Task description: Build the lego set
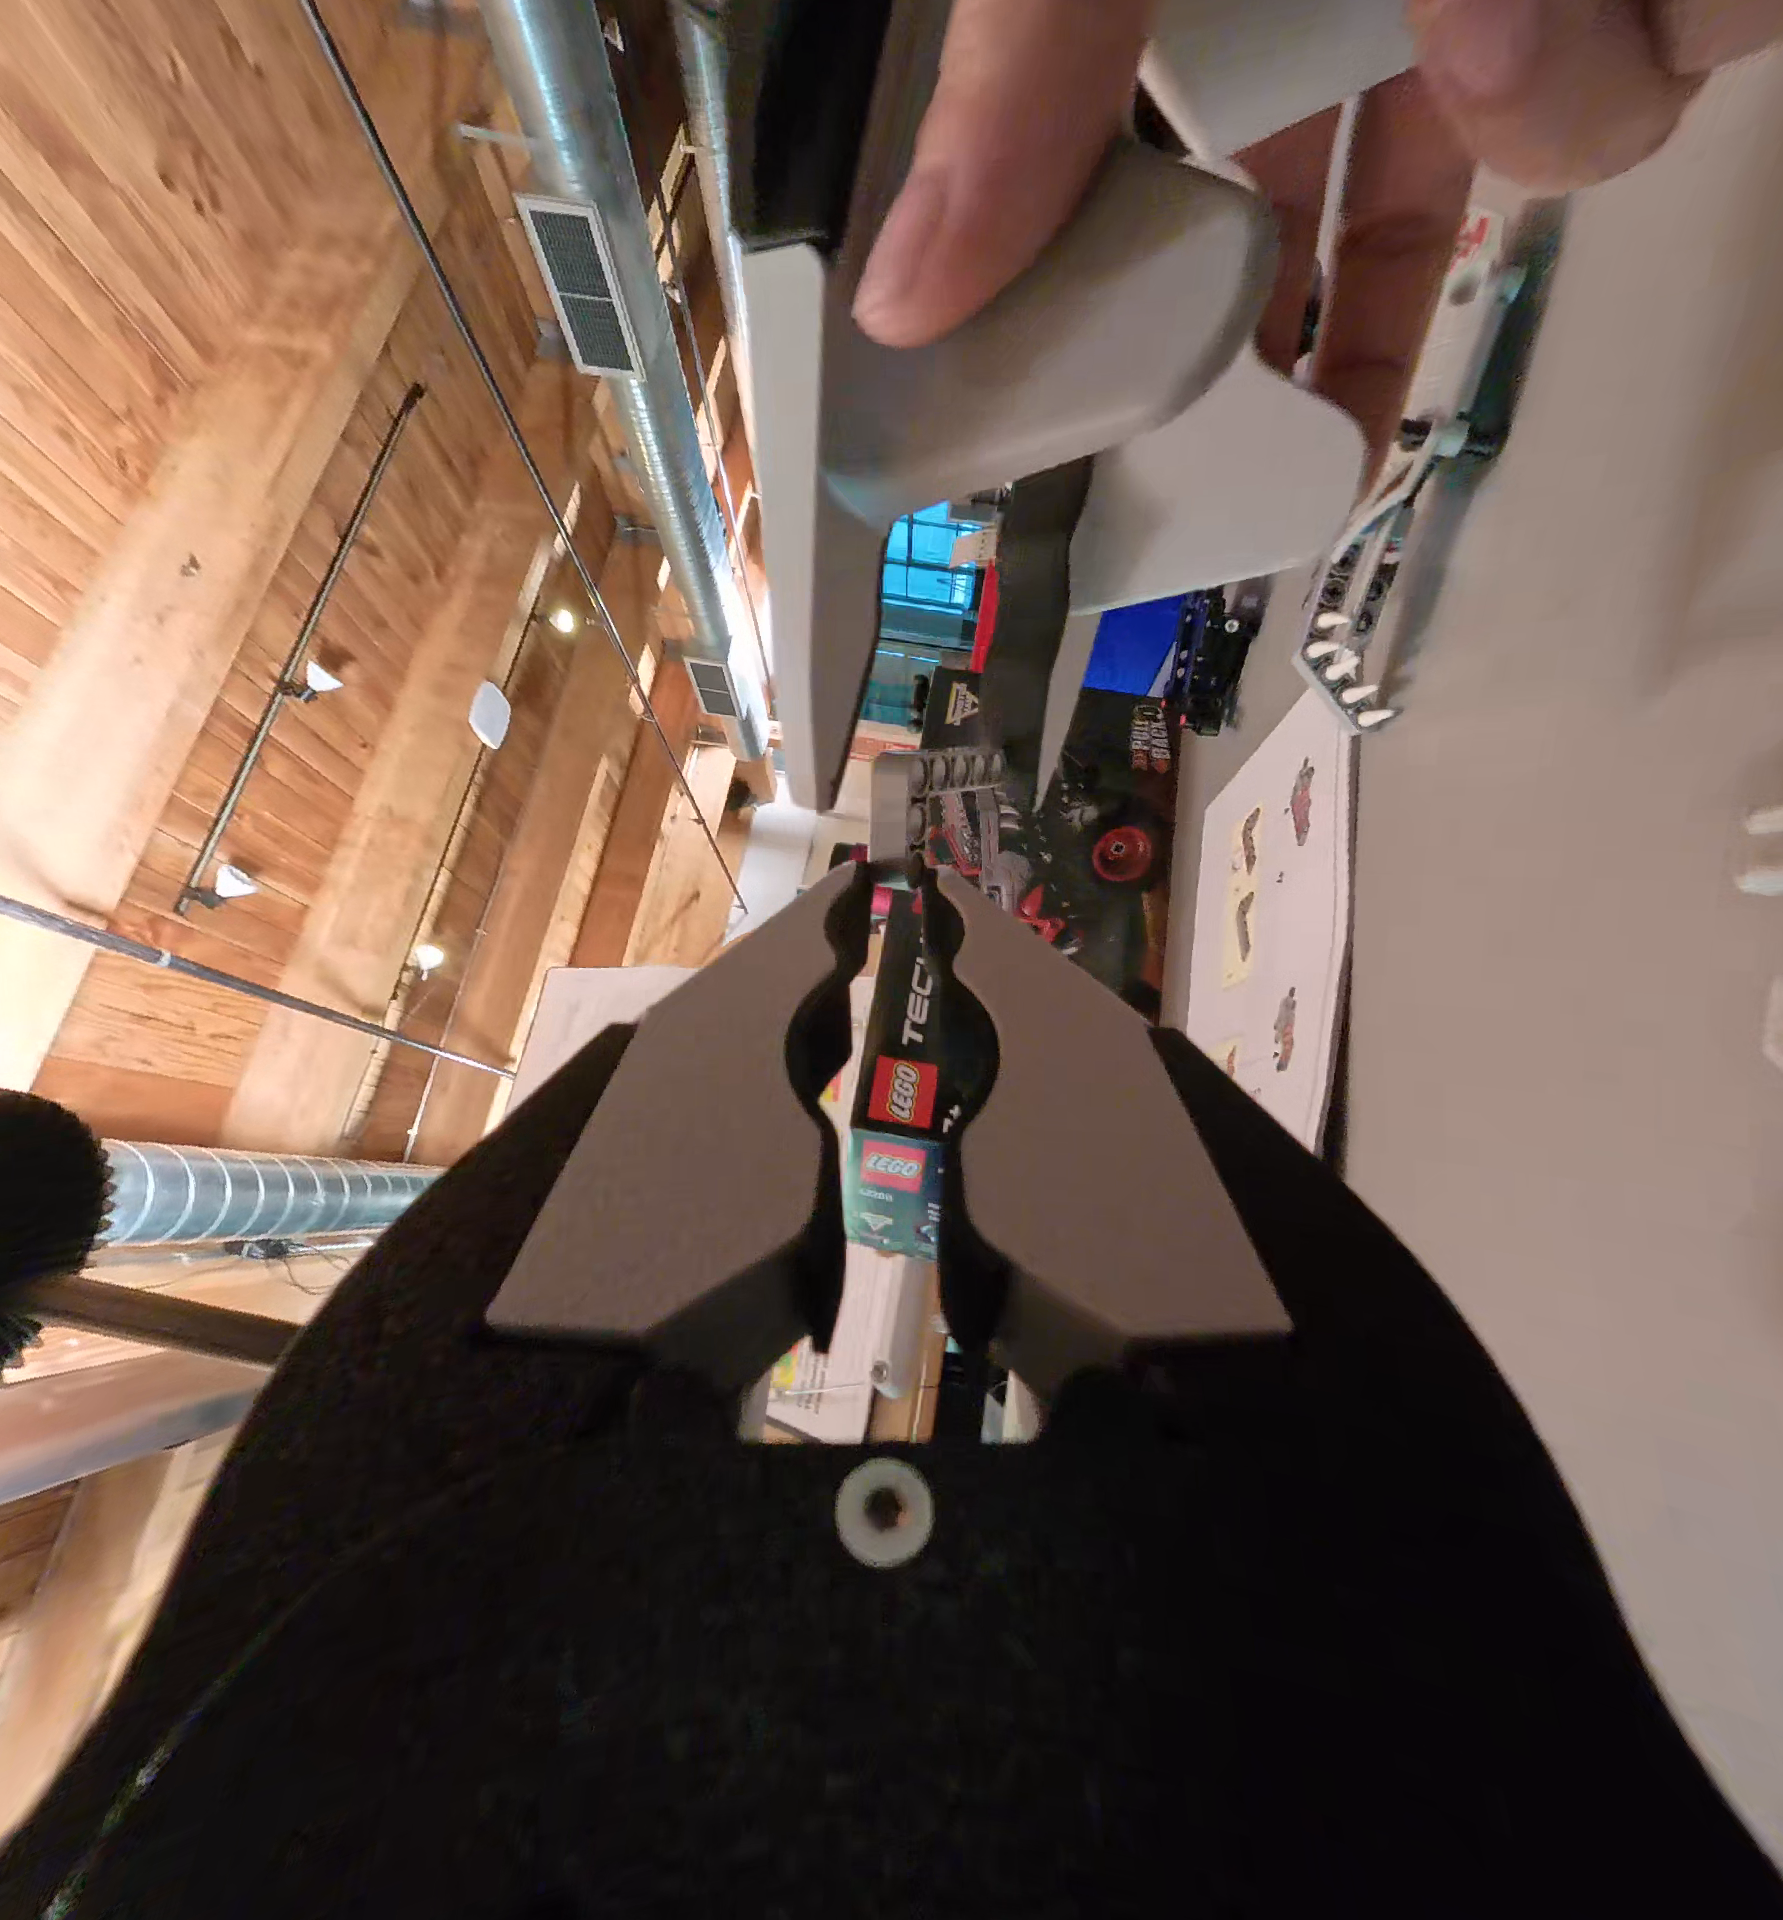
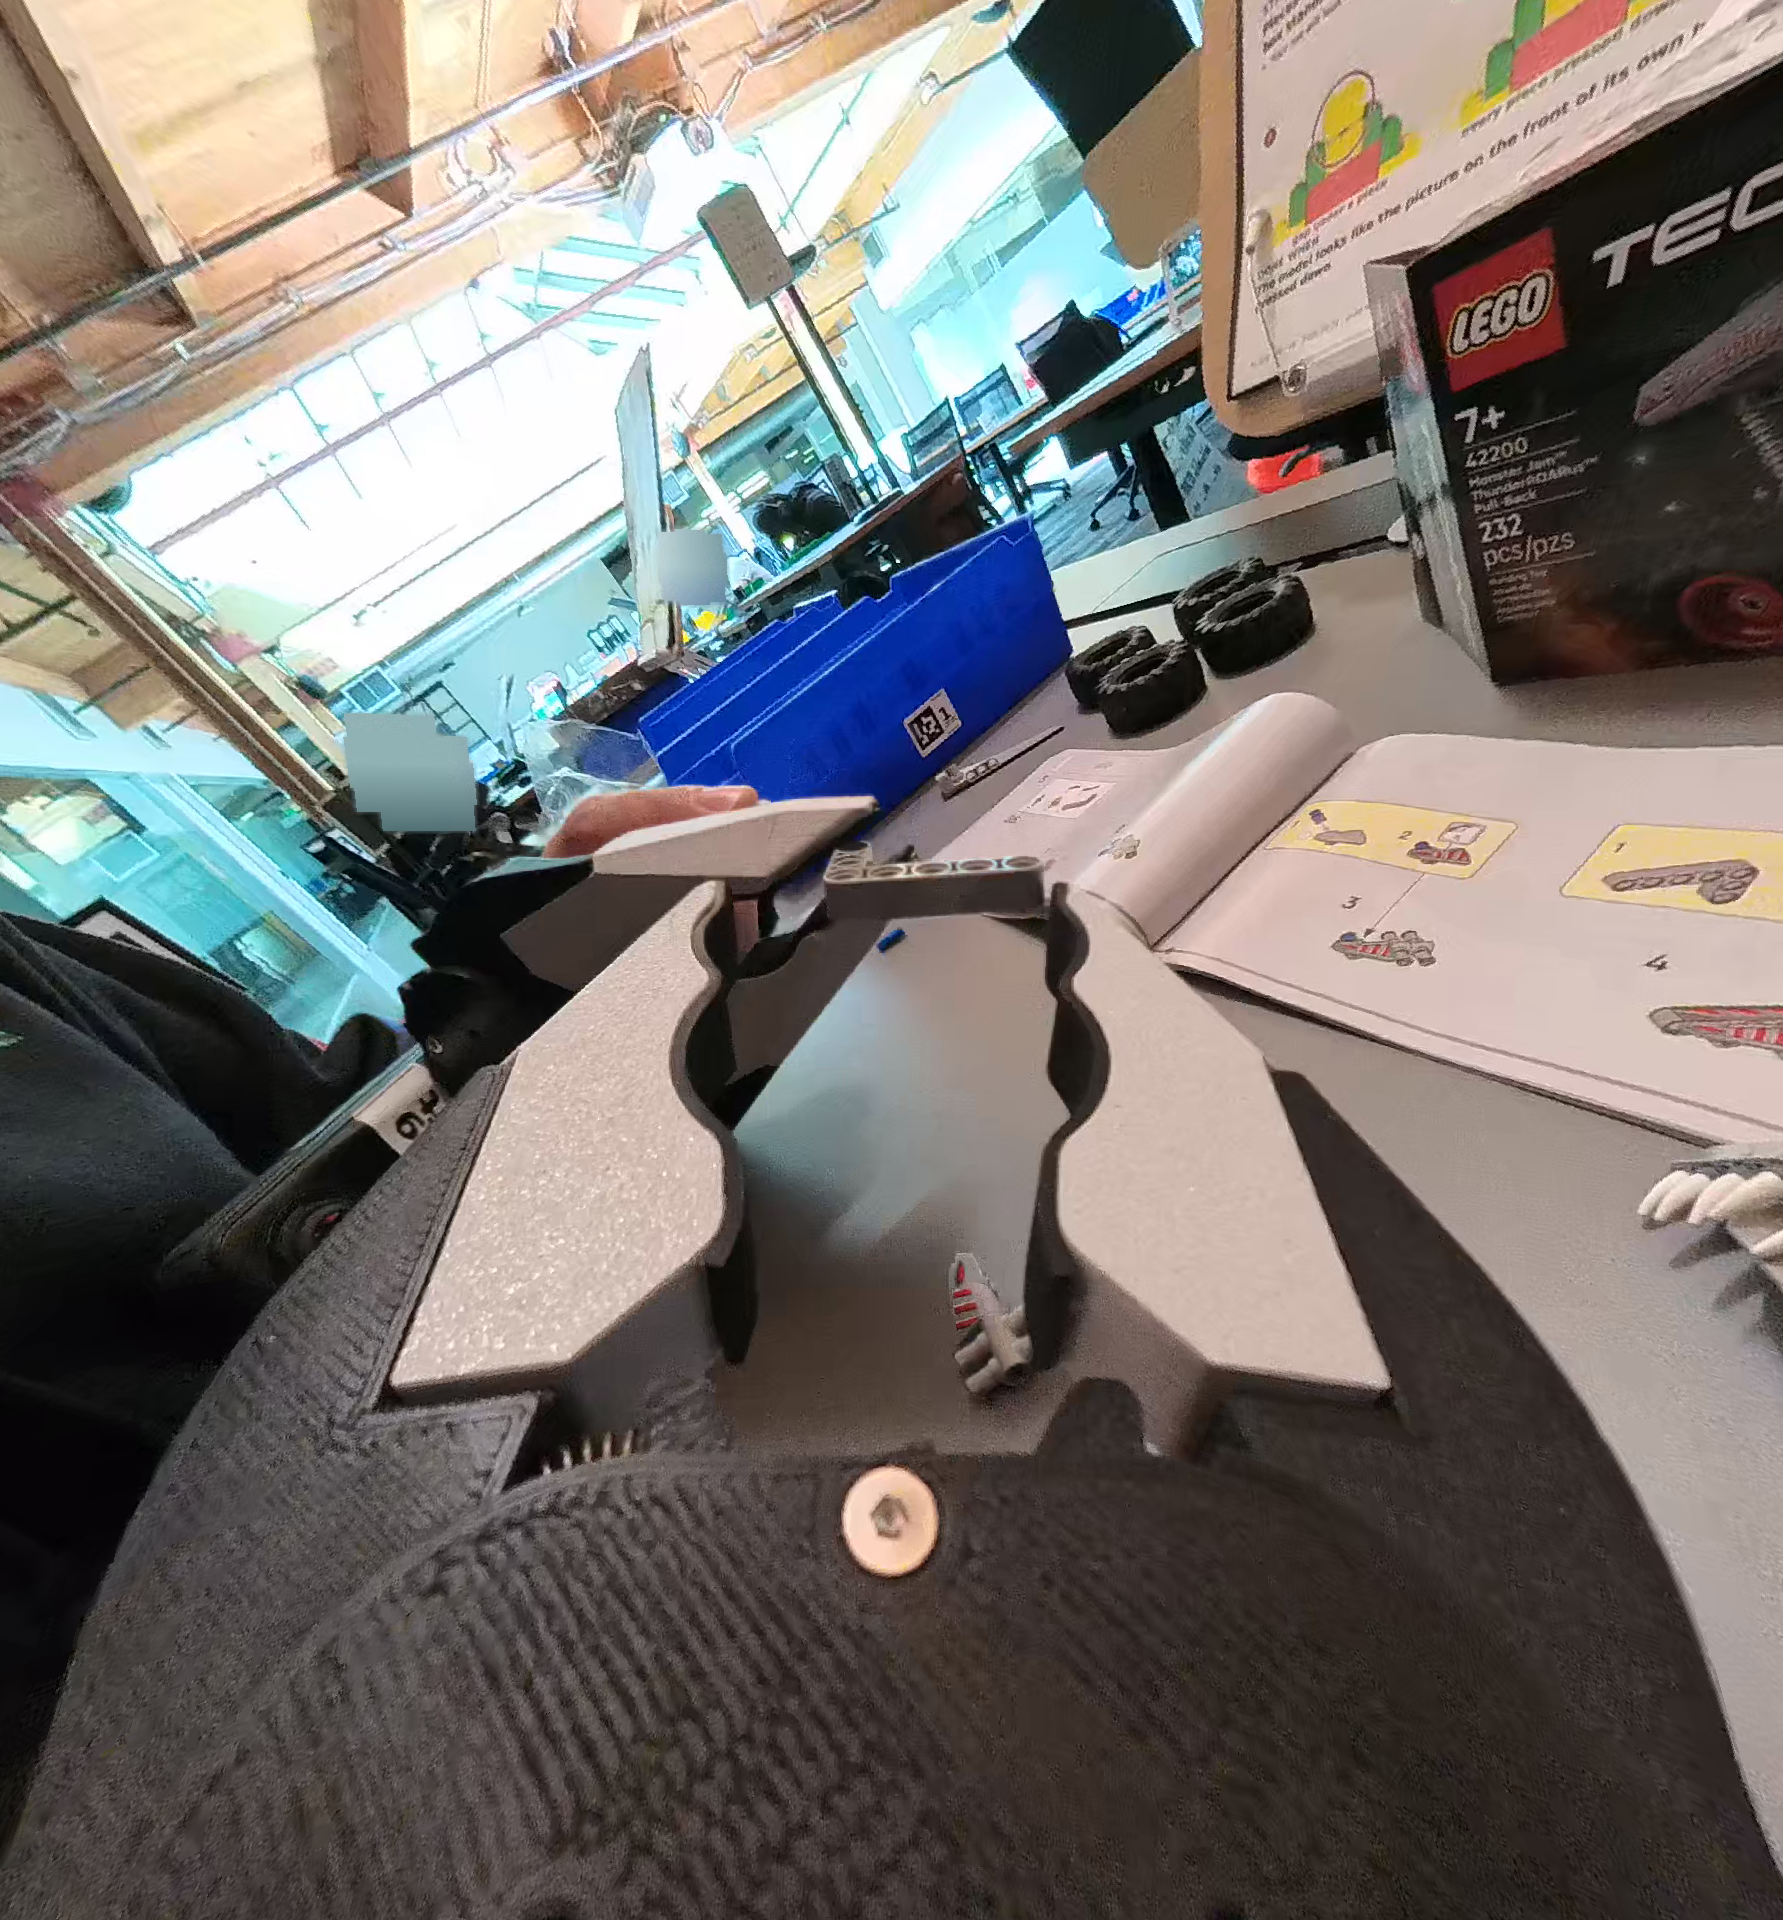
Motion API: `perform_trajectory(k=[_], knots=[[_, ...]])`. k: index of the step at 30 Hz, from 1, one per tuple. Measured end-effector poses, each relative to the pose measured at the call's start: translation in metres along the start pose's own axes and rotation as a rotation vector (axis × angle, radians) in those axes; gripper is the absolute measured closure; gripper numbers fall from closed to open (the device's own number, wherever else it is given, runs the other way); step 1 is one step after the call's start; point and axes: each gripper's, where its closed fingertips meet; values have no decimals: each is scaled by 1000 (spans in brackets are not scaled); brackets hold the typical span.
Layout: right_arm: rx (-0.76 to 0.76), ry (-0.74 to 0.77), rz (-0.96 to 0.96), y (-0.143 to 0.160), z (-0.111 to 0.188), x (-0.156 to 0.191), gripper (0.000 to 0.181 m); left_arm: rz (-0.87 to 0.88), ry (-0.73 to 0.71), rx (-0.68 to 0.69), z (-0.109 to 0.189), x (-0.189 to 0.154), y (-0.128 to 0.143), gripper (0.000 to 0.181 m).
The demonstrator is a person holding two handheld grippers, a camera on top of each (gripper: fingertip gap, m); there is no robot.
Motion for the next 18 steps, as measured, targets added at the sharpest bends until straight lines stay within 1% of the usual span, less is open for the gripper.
perform_trajectory(k=[1, 3, 7, 9, 11, 13, 15, 16, 18], knots=[[0, 11, 18, 0, 0, -1, 126, -9, -5, -3, 0, 0, -1, 175], [-7, 54, 65, -1, 2, -7, 140, -9, -7, -22, 0, 0, -6, 175], [3, 38, 93, 1, 4, -9, 141, 10, 16, -46, 0, -4, -10, 175], [8, 18, 124, 1, 5, -9, 141, 55, 44, -76, 1, -7, -12, 176], [59, 6, 181, 6, 8, -11, 141, 98, 95, -119, 1, -14, -16, 175], [127, 7, 281, 11, 12, -14, 141, 138, 173, -154, 2, -26, -20, 172], [194, -1, 391, 15, 20, -15, 141, 198, 294, -191, 6, -41, -25, 158], [232, -5, 450, 17, 25, -15, 141, 259, 373, -216, 9, -48, -27, 152], [301, -38, 582, 24, 34, -11, 141, 450, 548, -263, 18, -59, -30, 146]])
Point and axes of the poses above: each gripper's, where its closed fingertips meet, z back along the fingers, y out of its underside, x = y × z across the jaws, and after that the axes turned 2 degrees about y, right-handed
